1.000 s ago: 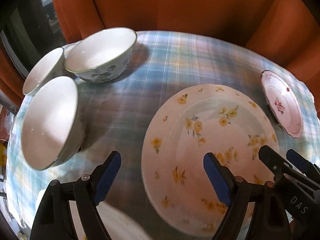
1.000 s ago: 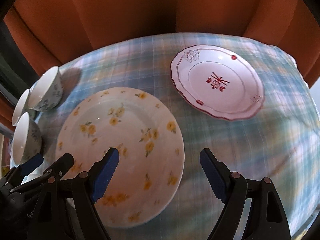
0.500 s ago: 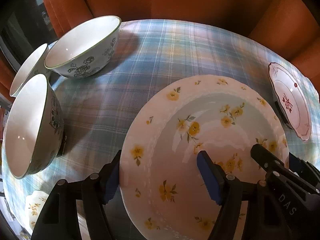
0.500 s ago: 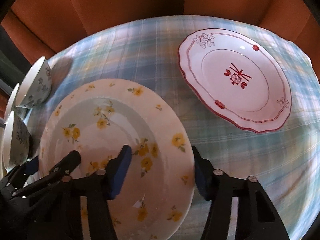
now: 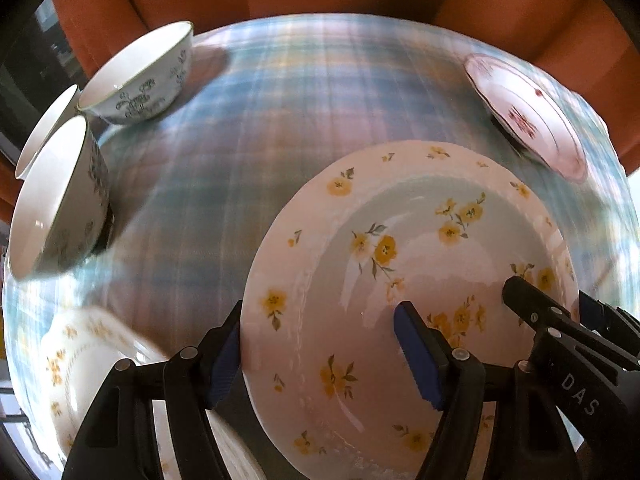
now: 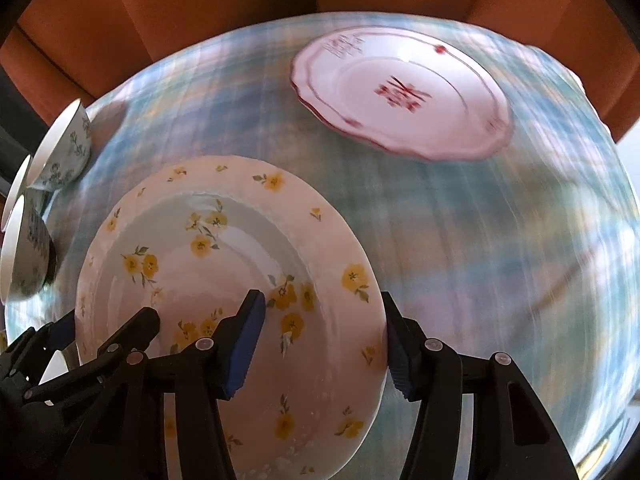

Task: Organize plates and bowls
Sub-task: 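Lift the medium plate with both tools and carry it over the large plate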

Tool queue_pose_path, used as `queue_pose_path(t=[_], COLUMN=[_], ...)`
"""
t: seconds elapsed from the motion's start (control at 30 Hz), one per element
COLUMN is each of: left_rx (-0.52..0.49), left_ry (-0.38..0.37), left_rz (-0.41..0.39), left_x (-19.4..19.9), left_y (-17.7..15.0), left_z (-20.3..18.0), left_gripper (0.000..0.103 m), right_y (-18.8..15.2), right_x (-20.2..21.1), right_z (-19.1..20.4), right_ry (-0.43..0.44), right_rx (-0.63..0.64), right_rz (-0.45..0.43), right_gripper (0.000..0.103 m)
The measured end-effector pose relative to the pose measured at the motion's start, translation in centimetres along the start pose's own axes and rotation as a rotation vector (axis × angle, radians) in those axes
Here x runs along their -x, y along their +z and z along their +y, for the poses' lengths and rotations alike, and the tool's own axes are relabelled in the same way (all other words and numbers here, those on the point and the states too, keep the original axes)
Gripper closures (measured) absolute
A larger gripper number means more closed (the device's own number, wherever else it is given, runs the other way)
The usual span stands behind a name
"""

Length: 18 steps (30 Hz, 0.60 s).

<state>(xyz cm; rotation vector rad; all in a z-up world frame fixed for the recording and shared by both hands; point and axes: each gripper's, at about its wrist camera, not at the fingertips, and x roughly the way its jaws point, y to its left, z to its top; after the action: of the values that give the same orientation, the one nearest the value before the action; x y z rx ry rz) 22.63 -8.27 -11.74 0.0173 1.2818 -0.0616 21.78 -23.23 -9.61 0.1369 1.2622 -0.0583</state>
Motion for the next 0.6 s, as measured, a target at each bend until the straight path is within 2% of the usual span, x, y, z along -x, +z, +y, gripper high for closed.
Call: queue_pose_path(t=[0.27, 0.47, 0.6], left_rx=[-0.033, 0.001, 0.012], left_ry=[0.013, 0.022, 0.021], left_rz=[0.010, -0.003, 0.003], left_x=[0.8, 0.8, 0.8], left_y=[-2.0, -2.1, -2.2], left_z=[-1.0, -1.2, -1.1], left_gripper=[0.028, 0.027, 0.028], right_y=[-3.1, -2.4, -1.9], right_x=[0.8, 0.9, 0.7], right_z=[-1.4, -1.1, -1.1], right_ry=[0.014, 0.001, 0.015], right_rx=[-0.027, 0.037, 0.055], right_rz=[0.039, -0.011, 0.001], right_gripper=[0.044, 0.043, 0.043])
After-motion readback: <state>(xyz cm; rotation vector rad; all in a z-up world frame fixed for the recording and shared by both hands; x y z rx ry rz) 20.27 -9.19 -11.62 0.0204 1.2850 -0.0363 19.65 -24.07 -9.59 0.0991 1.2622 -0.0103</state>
